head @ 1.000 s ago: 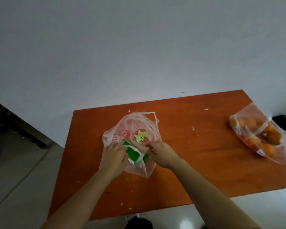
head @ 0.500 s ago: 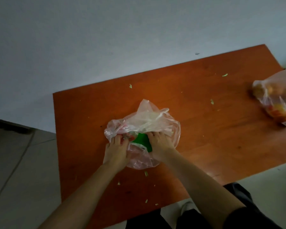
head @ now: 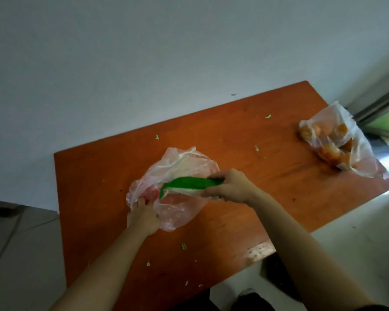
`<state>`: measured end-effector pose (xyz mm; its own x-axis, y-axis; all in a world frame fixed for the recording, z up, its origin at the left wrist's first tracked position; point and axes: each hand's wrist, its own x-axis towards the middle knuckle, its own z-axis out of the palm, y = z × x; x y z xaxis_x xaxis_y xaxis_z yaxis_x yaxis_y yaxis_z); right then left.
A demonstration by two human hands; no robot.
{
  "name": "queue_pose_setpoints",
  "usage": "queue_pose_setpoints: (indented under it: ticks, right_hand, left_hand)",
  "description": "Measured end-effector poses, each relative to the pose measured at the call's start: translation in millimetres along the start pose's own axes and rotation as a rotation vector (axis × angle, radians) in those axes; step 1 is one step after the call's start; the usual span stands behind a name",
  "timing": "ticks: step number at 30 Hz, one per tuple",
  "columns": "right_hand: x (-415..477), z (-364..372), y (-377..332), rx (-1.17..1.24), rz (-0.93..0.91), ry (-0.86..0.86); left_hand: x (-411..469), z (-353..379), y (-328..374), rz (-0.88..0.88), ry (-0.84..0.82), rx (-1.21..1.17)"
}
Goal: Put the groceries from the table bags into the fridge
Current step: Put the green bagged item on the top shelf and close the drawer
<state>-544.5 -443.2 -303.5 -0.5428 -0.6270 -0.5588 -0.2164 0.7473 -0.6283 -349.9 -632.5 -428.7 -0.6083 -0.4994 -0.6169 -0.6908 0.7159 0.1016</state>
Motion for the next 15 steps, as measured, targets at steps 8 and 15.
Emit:
queue_pose_setpoints:
  ticks: [8,15]
  right_hand:
    - [-46,-8,40,0.341,0.036,0.206]
    - [-133,-20,66,0.562,-0.06,0.45]
  left_hand:
    - [-14,-28,19,-0.058,0.248,0.023]
    - [-82,-82,82,0.227,0.699,-0.286]
